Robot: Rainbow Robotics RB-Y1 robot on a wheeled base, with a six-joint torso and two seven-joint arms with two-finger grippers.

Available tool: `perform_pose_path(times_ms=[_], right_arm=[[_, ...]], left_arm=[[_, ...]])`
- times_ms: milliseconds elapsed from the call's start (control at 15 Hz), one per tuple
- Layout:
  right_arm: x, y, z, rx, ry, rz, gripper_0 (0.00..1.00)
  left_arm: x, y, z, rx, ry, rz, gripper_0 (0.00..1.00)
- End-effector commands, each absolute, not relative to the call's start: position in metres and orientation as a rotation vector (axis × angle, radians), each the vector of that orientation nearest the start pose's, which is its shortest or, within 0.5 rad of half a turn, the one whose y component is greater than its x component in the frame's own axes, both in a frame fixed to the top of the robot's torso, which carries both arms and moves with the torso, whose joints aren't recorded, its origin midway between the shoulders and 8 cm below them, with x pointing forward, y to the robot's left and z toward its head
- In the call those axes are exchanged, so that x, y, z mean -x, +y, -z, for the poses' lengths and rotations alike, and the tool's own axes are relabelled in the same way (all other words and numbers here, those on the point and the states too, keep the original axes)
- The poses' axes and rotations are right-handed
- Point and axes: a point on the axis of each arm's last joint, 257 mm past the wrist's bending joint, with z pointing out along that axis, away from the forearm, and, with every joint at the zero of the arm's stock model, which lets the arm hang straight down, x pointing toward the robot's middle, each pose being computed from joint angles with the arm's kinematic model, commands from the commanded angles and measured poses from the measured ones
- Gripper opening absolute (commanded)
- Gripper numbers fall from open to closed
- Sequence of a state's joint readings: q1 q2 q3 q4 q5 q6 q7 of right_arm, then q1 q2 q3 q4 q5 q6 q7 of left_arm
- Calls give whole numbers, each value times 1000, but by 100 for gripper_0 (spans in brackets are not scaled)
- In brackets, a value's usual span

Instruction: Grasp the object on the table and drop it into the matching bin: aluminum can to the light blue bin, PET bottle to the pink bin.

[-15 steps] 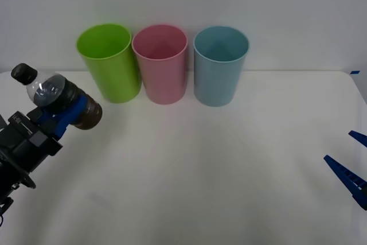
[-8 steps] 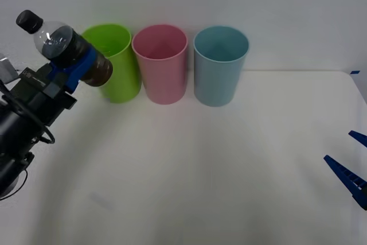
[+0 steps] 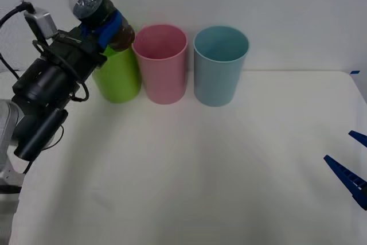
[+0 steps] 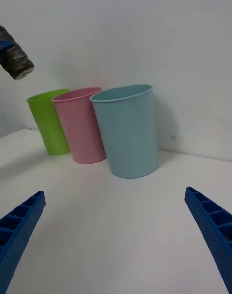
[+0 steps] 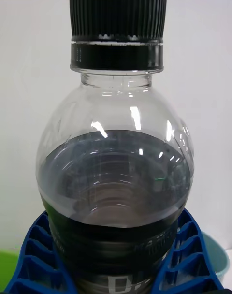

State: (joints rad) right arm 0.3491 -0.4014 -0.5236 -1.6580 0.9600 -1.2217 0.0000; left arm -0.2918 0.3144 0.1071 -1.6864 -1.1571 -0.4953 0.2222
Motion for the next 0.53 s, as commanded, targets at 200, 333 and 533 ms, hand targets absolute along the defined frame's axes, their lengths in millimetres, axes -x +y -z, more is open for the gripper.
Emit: perform_pose_path(times_ms=[200,333,533], right_arm=[[-342,-330,169,465,1441,-567,100],[-342,-330,169,465,1441,-567,100],[-342,-330,169,465,1441,-567,100]], left_arm=[[-604,158,-25,-309,1183,573,0],[-620,149,-27,-322,1197,569,0],[-641,135,-32,-345,1221,564,0]])
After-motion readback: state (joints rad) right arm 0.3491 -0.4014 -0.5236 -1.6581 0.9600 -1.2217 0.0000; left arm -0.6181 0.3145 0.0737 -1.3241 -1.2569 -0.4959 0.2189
